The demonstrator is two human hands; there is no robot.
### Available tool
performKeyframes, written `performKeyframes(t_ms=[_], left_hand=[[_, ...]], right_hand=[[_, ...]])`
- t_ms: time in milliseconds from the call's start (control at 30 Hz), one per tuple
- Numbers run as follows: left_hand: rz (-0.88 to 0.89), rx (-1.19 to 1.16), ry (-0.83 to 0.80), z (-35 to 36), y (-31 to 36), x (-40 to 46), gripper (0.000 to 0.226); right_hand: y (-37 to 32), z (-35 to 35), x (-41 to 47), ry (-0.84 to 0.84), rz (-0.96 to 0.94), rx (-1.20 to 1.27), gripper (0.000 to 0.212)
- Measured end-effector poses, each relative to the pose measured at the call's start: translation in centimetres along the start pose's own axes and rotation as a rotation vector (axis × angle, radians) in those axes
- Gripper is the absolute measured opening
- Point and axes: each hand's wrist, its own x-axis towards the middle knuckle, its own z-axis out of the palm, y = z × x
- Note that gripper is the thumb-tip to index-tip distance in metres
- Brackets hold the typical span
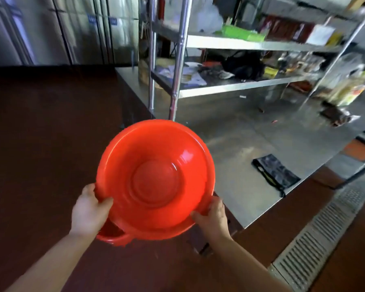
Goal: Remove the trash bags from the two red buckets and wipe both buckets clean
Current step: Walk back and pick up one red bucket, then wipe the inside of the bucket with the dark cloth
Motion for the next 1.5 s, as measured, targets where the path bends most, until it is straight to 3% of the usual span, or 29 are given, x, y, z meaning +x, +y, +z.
performKeyframes(t_ms=[167,300,667,1000,1100,1200,1367,1500], left_hand=[[0.117,-0.167,0.026,-2.5,6.2,0.5,0.05],[0.174,-0.255,-0.001,-2.0,10.2,0.7,0.056],[0.302,-0.257,-0.08,7.5,18.8,2.0,0.049],[0.189,-0.269,-0.064,21.1,26.3,6.2,0.048],[0.095,-0.358,-0.049,23.9,27.8,7.3,0.052],[0.018,-0.384,0.009,25.8,28.4,8.2,0.053],[-0.001,-0.338,0.08,27.5,29.2,8.7,0.051],[0.002,-0.33,0.105,28.4,30.4,8.3,0.054]], right_hand=[[-3.6,-5.0,1.1,0.153,-0.083,0.09,0.046],[-4.1,-8.6,2.2,0.248,-0.109,0.097,0.046],[0.7,-15.7,10.7,0.268,-0.082,0.114,0.052],[7.2,-19.9,26.7,0.164,-0.049,0.145,0.055],[9.3,-20.7,30.4,0.176,-0.19,0.169,0.036],[13.0,-21.2,33.4,0.122,-0.27,0.016,0.009],[20.4,-21.5,37.2,-0.124,-0.122,-0.594,0.051],[22.5,-20.4,38.5,-0.203,-0.115,-0.818,0.072]])
